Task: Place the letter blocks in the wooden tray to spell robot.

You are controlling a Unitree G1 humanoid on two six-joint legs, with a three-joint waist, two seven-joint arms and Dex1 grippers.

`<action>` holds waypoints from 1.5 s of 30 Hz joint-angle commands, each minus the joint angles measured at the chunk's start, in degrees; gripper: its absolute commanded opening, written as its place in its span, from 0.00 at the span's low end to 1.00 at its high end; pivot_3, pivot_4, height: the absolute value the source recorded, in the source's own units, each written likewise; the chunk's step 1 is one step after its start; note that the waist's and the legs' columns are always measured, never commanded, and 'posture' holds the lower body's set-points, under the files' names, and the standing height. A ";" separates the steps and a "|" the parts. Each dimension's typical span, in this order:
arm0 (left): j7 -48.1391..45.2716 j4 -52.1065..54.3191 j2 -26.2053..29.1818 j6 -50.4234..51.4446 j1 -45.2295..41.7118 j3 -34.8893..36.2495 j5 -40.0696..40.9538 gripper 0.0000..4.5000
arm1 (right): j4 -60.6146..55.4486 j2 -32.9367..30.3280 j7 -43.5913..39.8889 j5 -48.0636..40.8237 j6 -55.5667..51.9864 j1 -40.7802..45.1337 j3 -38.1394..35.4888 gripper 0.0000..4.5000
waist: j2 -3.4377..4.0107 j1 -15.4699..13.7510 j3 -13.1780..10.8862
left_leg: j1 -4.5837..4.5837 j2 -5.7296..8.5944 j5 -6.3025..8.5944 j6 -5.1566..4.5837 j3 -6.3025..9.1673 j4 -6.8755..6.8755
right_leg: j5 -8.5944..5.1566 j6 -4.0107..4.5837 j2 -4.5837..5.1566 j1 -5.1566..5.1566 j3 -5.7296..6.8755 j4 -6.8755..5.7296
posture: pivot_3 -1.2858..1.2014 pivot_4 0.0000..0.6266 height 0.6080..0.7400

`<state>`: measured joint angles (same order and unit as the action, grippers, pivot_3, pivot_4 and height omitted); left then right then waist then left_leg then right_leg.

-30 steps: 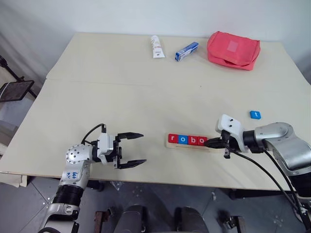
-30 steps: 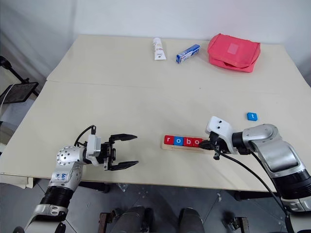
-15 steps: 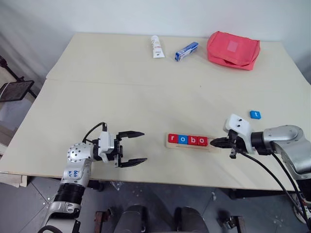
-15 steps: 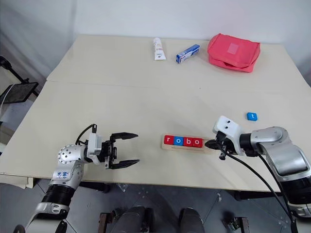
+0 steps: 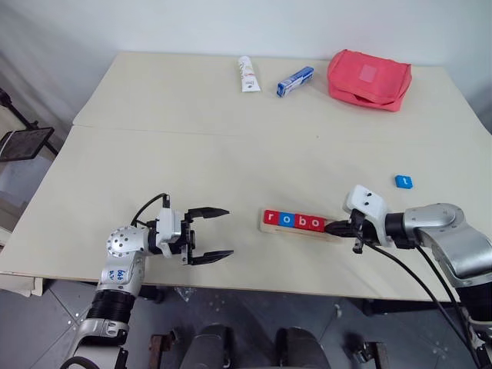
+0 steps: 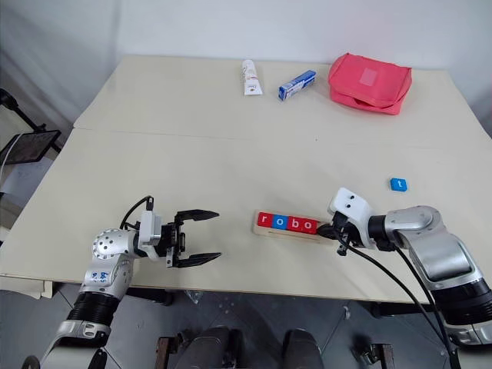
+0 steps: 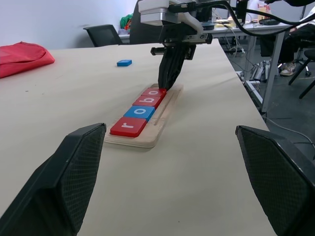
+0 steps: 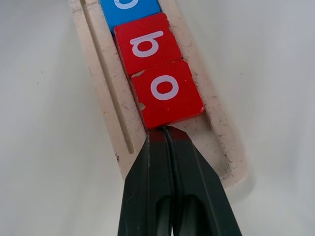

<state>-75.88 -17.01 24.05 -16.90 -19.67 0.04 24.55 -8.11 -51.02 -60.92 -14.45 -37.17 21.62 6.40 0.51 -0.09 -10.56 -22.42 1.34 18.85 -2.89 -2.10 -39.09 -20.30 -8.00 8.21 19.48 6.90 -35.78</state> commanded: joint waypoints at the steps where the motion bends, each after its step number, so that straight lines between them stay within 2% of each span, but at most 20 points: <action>1: -0.16 0.04 0.03 -0.73 -0.05 0.36 0.21 1.00 | -1.30 -0.74 0.84 -0.41 -0.05 -0.68 -2.21 0.01 | 0.00 0.00 0.00 | 0.00 0.00 0.00 0.00 0.00 0.00 | 0.00 0.00 0.00 0.00 0.00 0.00 | 0.52 0.24 1.00; 9: -1.10 -1.35 -0.01 -1.09 -0.32 0.30 0.36 1.00 | -8.52 -2.39 3.54 -4.85 -2.44 -8.94 -14.22 0.01 | 0.00 -0.64 0.00 | 0.00 0.02 0.00 0.00 0.01 0.00 | 0.00 0.00 0.01 -0.01 0.00 0.00 | 0.52 0.24 1.00; 11: -1.67 -2.04 -0.01 -1.15 -0.45 0.30 0.52 1.00 | -10.45 -0.25 6.90 -7.03 -4.99 -11.88 -20.31 0.08 | 0.00 -1.01 0.00 | 0.00 0.01 0.00 0.00 0.01 0.01 | 0.00 0.00 0.00 -0.01 0.00 0.00 | 0.52 0.24 1.00; 13: -2.28 -2.70 0.02 -1.22 -0.63 0.35 0.60 1.00 | -10.77 1.56 10.51 -7.65 -6.19 -14.69 -25.44 0.19 | 0.00 -1.10 0.00 | 0.01 0.01 0.00 0.00 -0.03 0.01 | 0.00 0.00 0.01 -0.01 -0.02 0.00 | 0.52 0.24 1.00; 15: -2.78 -3.42 0.07 -1.24 -1.03 0.58 0.72 1.00 | -10.26 3.55 14.28 -6.67 -5.09 -18.34 -30.48 0.33 | 0.00 -1.29 0.00 | 0.01 0.01 0.00 0.00 -0.03 0.01 | 0.00 0.00 0.00 -0.01 -0.02 0.00 | 0.52 0.24 1.00; 21: -4.23 -5.26 0.42 -1.37 -2.12 0.91 0.66 1.00 | -12.65 8.01 19.99 -8.80 -5.27 -24.47 -38.90 0.78 | 0.01 -1.34 0.01 | 0.02 0.04 0.00 -0.01 -0.05 0.02 | 0.00 0.00 0.01 -0.01 -0.03 -0.03 | 0.52 0.24 1.00; 24: -5.39 -6.44 0.49 -1.25 -3.52 0.70 0.58 1.00 | -12.05 11.77 25.04 -9.73 -5.53 -24.48 -42.85 0.99 | 0.01 -1.22 0.01 | 0.04 0.00 0.00 0.00 -0.06 0.02 | 0.00 0.00 -0.02 -0.01 -0.03 -0.05 | 0.52 0.24 1.00; 27: -6.57 -6.65 0.15 -0.82 -4.36 0.17 0.74 1.00 | -8.94 14.35 29.52 -10.36 -5.88 -20.63 -42.86 0.99 | 0.01 -1.01 0.01 | 0.06 0.00 -0.01 0.00 -0.13 0.02 | 0.00 0.00 -0.02 0.00 -0.07 -0.05 | 0.52 0.24 1.00; 34: -7.30 -4.23 0.30 0.27 -3.36 -0.02 1.04 1.00 | -2.82 15.27 33.99 -9.24 -4.33 -14.80 -40.09 0.99 | 0.03 -1.03 0.02 | 0.08 0.00 -0.01 0.01 -0.13 0.07 | 0.00 0.00 -0.05 0.03 -0.10 -0.08 | 0.52 0.24 1.00; 38: -7.18 -0.78 1.85 2.06 -1.19 0.33 1.54 1.00 | 14.25 13.65 36.25 -3.85 1.35 -2.67 -33.64 0.99 | 0.03 -0.13 0.02 | 0.09 0.01 -0.03 -0.02 -0.20 0.04 | 0.00 0.00 -0.03 0.01 -0.14 -0.06 | 0.52 0.24 1.00; 45: -5.25 5.63 4.11 4.95 3.17 1.42 2.22 1.00 | 37.03 11.91 35.88 1.71 11.86 10.07 -27.37 0.99 | 0.05 0.46 0.02 | 0.08 -0.02 -0.05 0.01 -0.10 0.18 | 0.00 0.00 -0.04 0.10 -0.10 -0.13 | 0.52 0.24 1.00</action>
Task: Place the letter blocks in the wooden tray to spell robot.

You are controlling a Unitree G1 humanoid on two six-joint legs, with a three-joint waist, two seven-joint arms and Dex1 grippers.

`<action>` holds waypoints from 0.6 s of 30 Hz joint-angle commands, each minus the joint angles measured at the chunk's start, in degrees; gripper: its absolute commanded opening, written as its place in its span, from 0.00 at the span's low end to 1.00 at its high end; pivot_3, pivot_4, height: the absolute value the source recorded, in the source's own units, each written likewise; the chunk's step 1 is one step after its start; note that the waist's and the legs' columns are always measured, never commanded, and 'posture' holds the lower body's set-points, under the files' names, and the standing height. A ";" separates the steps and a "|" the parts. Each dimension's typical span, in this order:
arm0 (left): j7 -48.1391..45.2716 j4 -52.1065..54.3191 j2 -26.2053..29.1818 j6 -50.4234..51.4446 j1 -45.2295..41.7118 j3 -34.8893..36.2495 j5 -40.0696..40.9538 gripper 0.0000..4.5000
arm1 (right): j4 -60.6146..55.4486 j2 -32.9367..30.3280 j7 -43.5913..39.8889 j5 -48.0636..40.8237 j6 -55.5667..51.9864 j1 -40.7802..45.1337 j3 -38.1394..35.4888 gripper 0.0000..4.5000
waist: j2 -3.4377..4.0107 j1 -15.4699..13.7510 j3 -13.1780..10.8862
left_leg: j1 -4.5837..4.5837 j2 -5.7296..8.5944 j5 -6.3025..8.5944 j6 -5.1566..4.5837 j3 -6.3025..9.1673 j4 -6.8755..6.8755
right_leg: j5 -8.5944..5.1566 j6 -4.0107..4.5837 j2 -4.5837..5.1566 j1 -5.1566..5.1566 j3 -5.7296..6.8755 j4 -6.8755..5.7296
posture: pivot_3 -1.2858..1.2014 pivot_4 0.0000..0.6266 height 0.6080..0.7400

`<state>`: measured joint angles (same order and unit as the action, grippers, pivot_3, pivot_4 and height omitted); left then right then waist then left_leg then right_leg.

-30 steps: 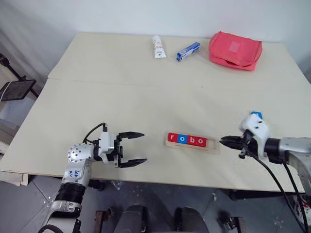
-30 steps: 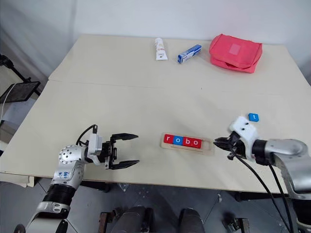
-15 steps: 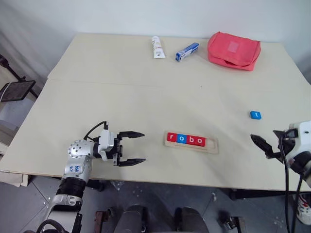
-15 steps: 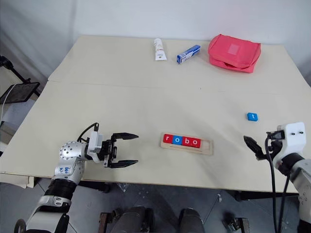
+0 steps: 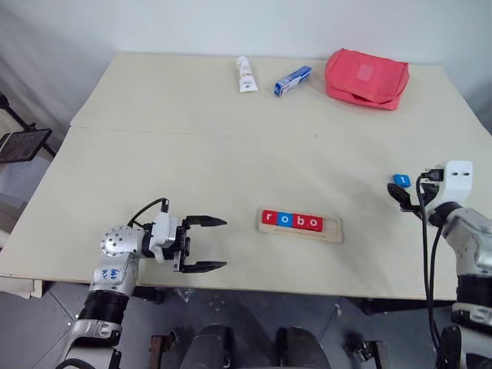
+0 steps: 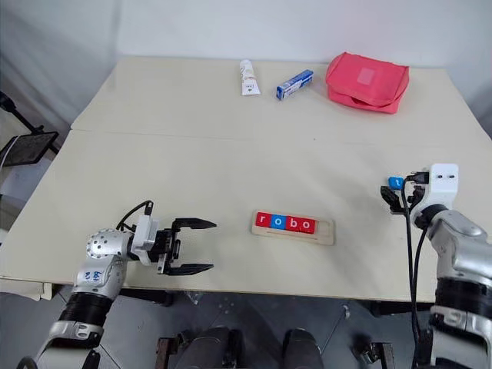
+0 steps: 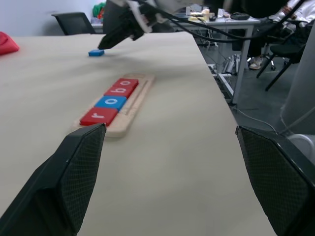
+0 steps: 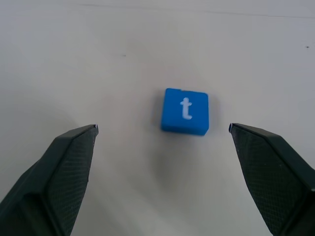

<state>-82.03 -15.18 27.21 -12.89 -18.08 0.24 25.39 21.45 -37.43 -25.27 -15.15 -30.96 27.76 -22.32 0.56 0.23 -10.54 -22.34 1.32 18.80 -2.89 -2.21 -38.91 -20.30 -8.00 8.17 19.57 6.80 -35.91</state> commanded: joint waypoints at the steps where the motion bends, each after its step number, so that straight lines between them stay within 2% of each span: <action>1: 1.27 4.39 1.16 1.19 2.01 1.32 1.40 1.00 | 10.59 -1.72 0.46 3.10 7.26 5.53 1.96 0.99 | 0.00 0.16 0.00 | -0.01 0.01 0.00 -0.01 -0.02 0.01 | 0.00 0.00 0.02 0.00 0.00 0.01 | 0.52 0.24 1.00; 4: 2.62 6.72 1.77 2.03 3.90 2.06 1.49 1.00 | 20.12 -1.45 1.03 5.16 12.18 10.48 3.80 0.99 | 0.00 0.14 0.00 | -0.02 0.02 0.00 -0.01 0.02 -0.03 | 0.00 0.00 0.03 -0.02 0.03 0.01 | 0.52 0.24 1.00; 9: 4.28 9.24 2.20 2.74 5.99 2.62 1.54 1.00 | 29.19 -1.07 1.37 6.91 16.30 14.96 5.70 0.99 | 0.00 0.26 0.00 | -0.02 0.01 0.00 -0.01 0.02 -0.02 | 0.00 0.00 0.03 -0.02 0.02 0.03 | 0.52 0.24 1.00; 18: 5.68 8.82 1.67 2.24 5.78 2.30 1.14 1.00 | 33.79 -1.23 2.81 6.00 15.75 16.32 4.86 0.99 | 0.00 0.43 0.00 | -0.01 -0.01 0.00 -0.01 0.02 -0.08 | 0.00 0.00 0.02 -0.09 0.00 0.03 | 0.52 0.24 1.00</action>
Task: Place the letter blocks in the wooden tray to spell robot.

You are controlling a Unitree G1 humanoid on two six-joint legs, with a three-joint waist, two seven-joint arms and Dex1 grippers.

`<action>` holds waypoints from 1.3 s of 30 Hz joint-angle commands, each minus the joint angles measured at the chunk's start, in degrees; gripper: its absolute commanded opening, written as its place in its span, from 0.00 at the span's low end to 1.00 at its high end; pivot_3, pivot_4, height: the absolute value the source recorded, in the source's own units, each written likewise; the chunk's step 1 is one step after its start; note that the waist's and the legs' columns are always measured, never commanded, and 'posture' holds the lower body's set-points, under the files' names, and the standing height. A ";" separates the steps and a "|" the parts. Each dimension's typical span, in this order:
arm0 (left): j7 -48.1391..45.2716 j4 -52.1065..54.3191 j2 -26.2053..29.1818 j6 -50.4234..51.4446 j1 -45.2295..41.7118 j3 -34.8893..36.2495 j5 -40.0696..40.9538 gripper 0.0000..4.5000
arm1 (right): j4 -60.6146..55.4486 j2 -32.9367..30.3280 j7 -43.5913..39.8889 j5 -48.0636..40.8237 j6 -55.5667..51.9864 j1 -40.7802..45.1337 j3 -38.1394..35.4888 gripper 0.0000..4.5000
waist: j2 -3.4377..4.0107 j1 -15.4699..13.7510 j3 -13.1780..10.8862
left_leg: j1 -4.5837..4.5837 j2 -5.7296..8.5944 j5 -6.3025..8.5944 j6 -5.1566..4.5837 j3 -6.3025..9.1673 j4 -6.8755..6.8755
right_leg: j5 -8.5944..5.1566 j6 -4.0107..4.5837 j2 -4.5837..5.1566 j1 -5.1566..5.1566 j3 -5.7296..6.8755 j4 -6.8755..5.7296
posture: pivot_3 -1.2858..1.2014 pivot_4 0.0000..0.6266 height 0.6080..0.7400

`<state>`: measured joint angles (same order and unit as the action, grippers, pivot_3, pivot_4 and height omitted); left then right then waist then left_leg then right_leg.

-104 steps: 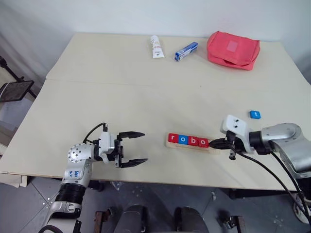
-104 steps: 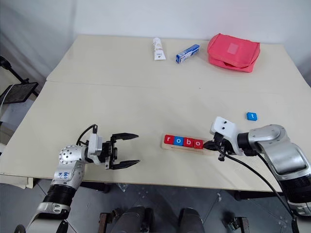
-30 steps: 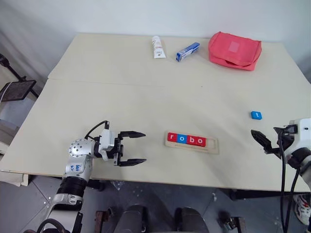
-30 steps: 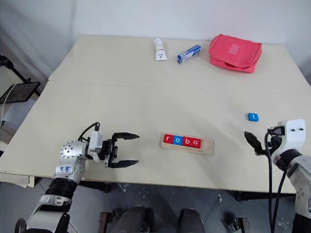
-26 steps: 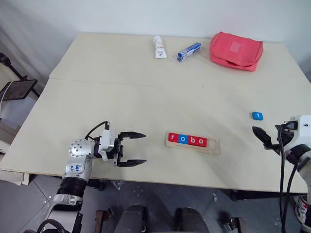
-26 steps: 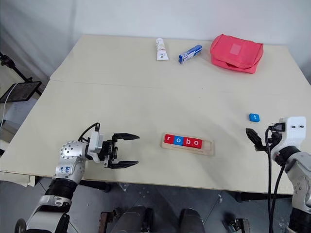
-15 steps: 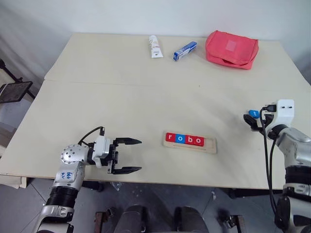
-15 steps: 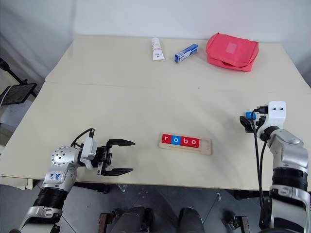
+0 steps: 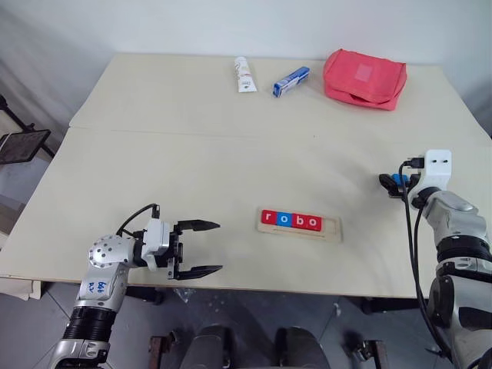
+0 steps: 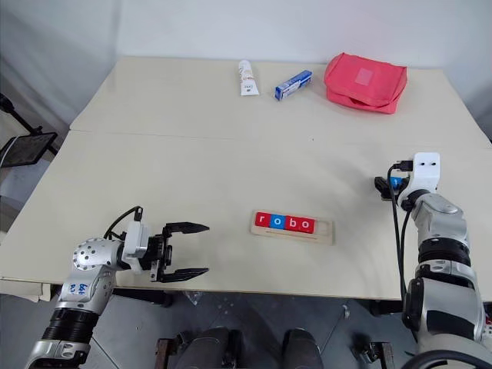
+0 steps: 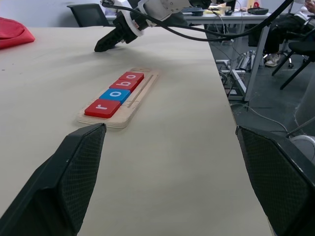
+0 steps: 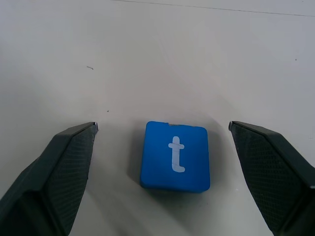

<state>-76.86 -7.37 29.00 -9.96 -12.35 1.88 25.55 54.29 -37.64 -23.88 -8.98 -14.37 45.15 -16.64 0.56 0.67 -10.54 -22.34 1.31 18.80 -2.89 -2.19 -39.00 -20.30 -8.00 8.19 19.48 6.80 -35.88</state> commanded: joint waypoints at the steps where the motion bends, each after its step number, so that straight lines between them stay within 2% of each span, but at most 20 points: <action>1: 0.61 0.68 -0.35 -0.90 -0.19 0.50 0.84 1.00 | 0.64 -1.00 1.53 -0.55 -1.08 -1.52 -1.21 0.99 | 0.00 -0.03 0.00 | 0.00 0.00 0.00 0.00 0.01 0.00 | 0.00 0.00 0.00 0.00 0.00 0.00 | 0.52 0.24 1.00; 8: 0.62 -1.31 -1.16 -1.50 -2.30 0.08 0.44 1.00 | -2.79 -0.04 2.30 -2.91 -3.94 -3.86 -2.81 0.99 | 0.00 -0.59 0.00 | -0.01 0.03 0.00 -0.01 0.06 -0.02 | 0.00 0.00 0.01 -0.04 0.00 0.00 | 0.52 0.24 1.00; 11: 0.49 -1.88 -1.25 -1.73 -2.81 -0.04 0.40 1.00 | -4.39 0.25 2.45 -3.53 -4.70 -4.83 -2.82 0.85 | 0.00 -0.57 0.00 | -0.01 0.03 0.00 0.00 0.08 -0.02 | 0.00 0.00 0.00 -0.04 0.01 0.00 | 0.52 0.24 1.00; 18: 0.25 -3.16 -1.53 -2.38 -4.04 -0.33 0.12 1.00 | -7.01 0.43 2.92 -4.14 -5.54 -6.11 -2.92 0.34 | 0.00 -0.63 0.00 | -0.02 0.05 0.00 -0.01 0.09 -0.02 | 0.00 0.00 0.01 -0.05 0.01 0.00 | 0.52 0.24 1.00; 22: -0.17 -4.34 -1.49 -2.82 -4.89 -0.34 0.24 1.00 | -13.67 0.91 4.68 -5.57 -7.41 -7.96 -4.19 0.33 | 0.00 -0.59 0.00 | -0.02 0.05 0.00 -0.01 0.09 -0.01 | 0.00 0.00 0.01 -0.04 0.02 0.00 | 0.52 0.24 1.00; 26: -2.00 -5.56 -0.94 -3.29 -5.54 -0.44 0.54 1.00 | -29.32 2.53 7.80 -7.90 -14.57 -13.71 -5.92 0.33 | 0.01 -0.53 0.00 | -0.06 0.04 0.00 -0.01 0.08 0.02 | 0.00 0.00 0.01 0.01 0.03 0.00 | 0.52 0.24 1.00; 30: -4.24 -8.27 -0.23 -3.98 -6.95 -0.11 0.61 1.00 | -59.28 8.45 14.93 -12.41 -28.50 -26.12 -8.37 0.33 | 0.02 -0.65 0.00 | -0.07 -0.01 0.00 0.02 0.11 0.12 | 0.00 0.00 0.00 0.11 0.03 -0.03 | 0.52 0.24 1.00; 32: -5.06 -9.70 -0.34 -4.34 -7.75 -0.16 0.49 1.00 | -70.03 11.21 17.78 -13.45 -33.73 -31.21 -8.78 0.33 | 0.03 -0.65 0.00 | -0.08 -0.03 0.01 0.05 0.14 0.12 | 0.00 0.00 -0.03 0.11 -0.03 -0.04 | 0.52 0.24 1.00; 36: -5.72 -11.53 -1.88 -4.80 -9.49 -1.07 0.13 1.00 | -82.08 15.42 21.36 -15.19 -40.49 -37.31 -9.74 0.33 | 0.03 -0.76 0.00 | -0.06 0.05 0.01 0.03 0.08 0.08 | 0.00 0.00 -0.03 0.10 -0.12 -0.03 | 0.52 0.24 1.00; 39: -5.97 -12.32 -2.80 -4.91 -10.44 -1.38 0.02 1.00 | -86.27 16.30 22.00 -15.26 -43.14 -39.76 -9.47 0.33 | 0.03 -0.78 0.00 | -0.05 0.06 0.01 0.04 0.10 0.07 | 0.00 0.00 -0.05 0.10 -0.17 -0.03 | 0.52 0.24 1.00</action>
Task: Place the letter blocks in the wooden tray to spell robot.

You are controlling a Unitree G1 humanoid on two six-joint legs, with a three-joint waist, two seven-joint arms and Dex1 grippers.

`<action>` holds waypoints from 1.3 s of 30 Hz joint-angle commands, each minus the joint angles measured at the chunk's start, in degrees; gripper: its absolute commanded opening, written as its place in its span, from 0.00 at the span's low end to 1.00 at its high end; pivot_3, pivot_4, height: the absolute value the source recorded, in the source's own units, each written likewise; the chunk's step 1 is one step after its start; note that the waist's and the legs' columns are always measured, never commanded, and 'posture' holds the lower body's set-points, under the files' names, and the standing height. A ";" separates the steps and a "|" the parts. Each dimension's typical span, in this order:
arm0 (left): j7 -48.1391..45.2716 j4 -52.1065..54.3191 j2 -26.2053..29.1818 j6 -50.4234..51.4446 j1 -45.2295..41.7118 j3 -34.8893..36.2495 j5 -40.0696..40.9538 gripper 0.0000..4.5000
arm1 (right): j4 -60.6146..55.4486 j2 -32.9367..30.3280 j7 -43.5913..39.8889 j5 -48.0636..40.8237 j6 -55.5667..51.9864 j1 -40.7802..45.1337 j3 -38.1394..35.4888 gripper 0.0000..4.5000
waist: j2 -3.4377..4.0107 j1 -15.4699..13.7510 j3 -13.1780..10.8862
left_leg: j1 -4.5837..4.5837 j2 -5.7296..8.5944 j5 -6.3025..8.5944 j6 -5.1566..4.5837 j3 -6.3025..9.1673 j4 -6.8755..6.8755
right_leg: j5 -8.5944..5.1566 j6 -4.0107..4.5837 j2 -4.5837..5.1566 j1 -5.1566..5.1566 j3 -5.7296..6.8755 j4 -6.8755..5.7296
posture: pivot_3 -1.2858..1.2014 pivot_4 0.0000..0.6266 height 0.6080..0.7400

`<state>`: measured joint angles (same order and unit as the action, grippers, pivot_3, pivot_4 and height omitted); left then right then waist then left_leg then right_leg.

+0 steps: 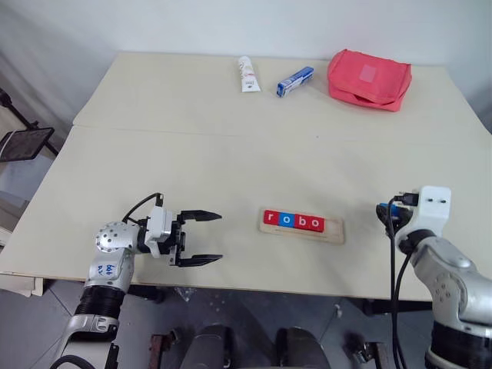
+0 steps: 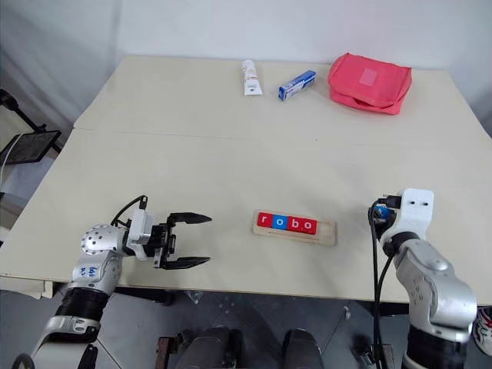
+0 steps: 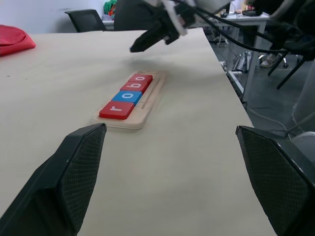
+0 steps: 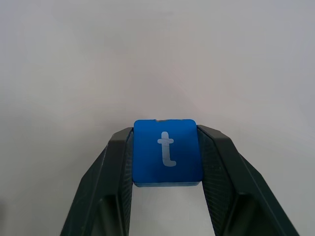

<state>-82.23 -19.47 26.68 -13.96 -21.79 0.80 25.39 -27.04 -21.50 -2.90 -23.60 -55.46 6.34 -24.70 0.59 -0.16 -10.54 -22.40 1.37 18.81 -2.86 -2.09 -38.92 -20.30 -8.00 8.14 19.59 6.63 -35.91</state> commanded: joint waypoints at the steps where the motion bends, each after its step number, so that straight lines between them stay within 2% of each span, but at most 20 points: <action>1: -0.74 -0.58 -0.73 -1.00 -1.36 -0.43 0.05 1.00 | -5.92 0.46 1.12 -0.70 -2.57 -1.57 -1.17 0.33 | 0.00 0.12 0.00 | 0.01 0.00 0.00 0.00 -0.01 0.00 | 0.00 0.00 -0.01 0.00 -0.02 0.01 | 0.52 0.24 1.00; 5: -1.45 -2.02 -1.30 -1.40 -2.74 -0.88 -0.22 1.00 | -9.82 4.15 2.20 -1.25 -3.26 -5.58 -1.32 0.33 | 0.00 0.19 0.00 | 0.03 -0.09 0.00 0.05 -0.01 0.06 | 0.00 0.00 -0.14 0.02 -0.04 0.00 | 0.52 0.24 1.00; 15: -1.49 -1.46 -1.07 -1.49 -2.48 -0.71 -0.09 1.00 | -8.20 6.57 1.57 -0.16 -0.62 -6.94 -0.14 0.33 | 0.00 0.29 0.00 | 0.08 -0.08 0.00 0.05 -0.11 0.06 | 0.00 0.00 -0.18 0.05 -0.25 0.00 | 0.52 0.24 1.00; 23: -0.71 -0.06 -1.14 -1.25 -1.50 -0.79 -0.01 1.00 | -7.54 5.53 0.11 0.30 1.67 -7.34 0.42 0.94 | 0.00 0.26 0.00 | 0.08 -0.07 0.00 0.05 -0.10 0.06 | 0.00 0.00 -0.19 0.05 -0.30 0.00 | 0.52 0.24 1.00; 24: -0.61 0.12 -1.17 -1.19 -1.42 -0.82 -0.02 1.00 | -7.57 5.42 0.00 0.28 1.70 -7.41 0.35 1.00 | 0.00 0.25 0.00 | 0.08 -0.07 0.00 0.05 -0.09 0.06 | 0.00 0.00 -0.19 0.04 -0.30 0.00 | 0.52 0.24 1.00; 26: -0.35 0.48 -1.28 -1.20 -1.20 -0.89 -0.06 1.00 | -7.89 4.17 -1.34 0.16 2.27 -7.93 -0.07 1.00 | 0.00 0.25 0.00 | 0.08 -0.07 0.00 0.05 -0.09 0.05 | 0.00 0.00 -0.19 0.04 -0.31 0.00 | 0.52 0.24 1.00; 36: 0.75 2.21 -1.69 -1.35 0.23 -1.44 -0.21 1.00 | -0.59 -23.87 -29.11 -0.16 10.60 -11.24 2.40 1.00 | -0.02 0.14 -0.01 | 0.08 -0.08 0.02 0.01 -0.11 0.03 | 0.00 0.00 -0.20 -0.03 -0.32 0.09 | 0.52 0.24 1.00; 39: 1.09 2.52 -1.77 -1.30 0.39 -1.47 -0.30 1.00 | 3.54 -29.77 -36.48 0.11 13.62 -10.60 4.41 1.00 | -0.02 0.14 -0.01 | 0.08 -0.07 0.02 -0.01 -0.13 0.00 | 0.00 0.00 -0.17 -0.07 -0.30 0.12 | 0.52 0.24 1.00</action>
<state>-81.48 -18.69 25.07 -14.99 -21.97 -0.65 24.97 -24.39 -49.50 -35.37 -23.52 -44.17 -4.66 -20.51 0.57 -0.03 -10.55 -22.31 1.29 18.83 -2.87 -2.21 -38.92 -20.30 -8.00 7.96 19.51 6.35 -35.79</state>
